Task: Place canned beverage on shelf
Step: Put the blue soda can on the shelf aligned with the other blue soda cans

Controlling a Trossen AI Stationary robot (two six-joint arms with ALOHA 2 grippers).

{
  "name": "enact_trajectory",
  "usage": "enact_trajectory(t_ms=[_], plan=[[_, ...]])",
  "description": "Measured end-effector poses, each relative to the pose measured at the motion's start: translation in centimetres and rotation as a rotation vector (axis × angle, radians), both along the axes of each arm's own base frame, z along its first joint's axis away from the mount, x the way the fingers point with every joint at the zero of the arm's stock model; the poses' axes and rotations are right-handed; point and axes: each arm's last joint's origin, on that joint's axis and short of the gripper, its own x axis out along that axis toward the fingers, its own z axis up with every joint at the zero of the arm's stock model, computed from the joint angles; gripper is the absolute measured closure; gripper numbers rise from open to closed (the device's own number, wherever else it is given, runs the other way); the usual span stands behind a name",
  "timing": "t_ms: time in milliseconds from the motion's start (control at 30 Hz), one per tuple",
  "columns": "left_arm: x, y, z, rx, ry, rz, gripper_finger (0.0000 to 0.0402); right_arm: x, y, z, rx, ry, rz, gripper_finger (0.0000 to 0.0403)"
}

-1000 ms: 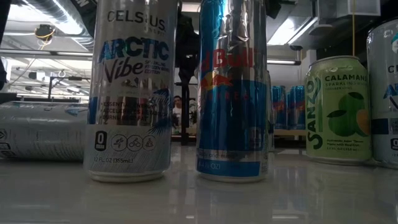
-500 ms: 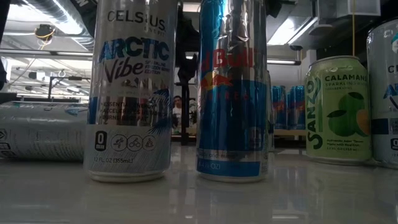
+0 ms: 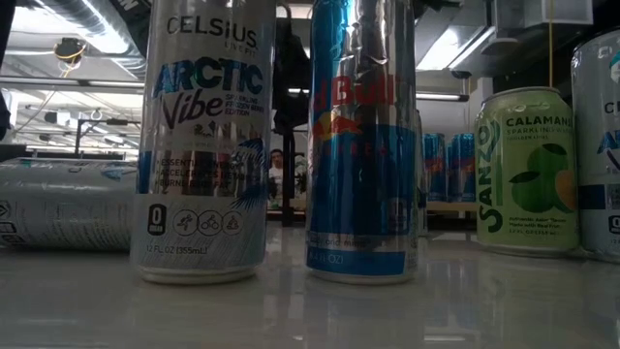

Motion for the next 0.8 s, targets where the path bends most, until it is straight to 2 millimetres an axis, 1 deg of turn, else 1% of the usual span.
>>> enact_trajectory(t_ms=[200, 333, 633, 800], plan=[[0.0, 0.1, -0.2, 0.018, 0.020, 0.060, 0.0119, -1.0, 0.0, 2.1, -0.048, 0.068, -0.056, 0.0165], [0.0, 0.2, -0.3, 0.023, 0.030, 0.090, 0.0119, -1.6, 0.0, 3.1, -0.086, 0.109, -0.096, 0.0165], [0.0, 0.3, -0.3, 0.029, 0.032, 0.120, 0.0119, -2.5, -0.4, 3.8, -0.152, 0.186, -0.205, 0.0164], [0.0, 0.3, -0.3, 0.030, 0.032, 0.124, 0.0119, -3.2, -2.1, 3.7, -0.134, 0.212, -0.280, 0.0164]])
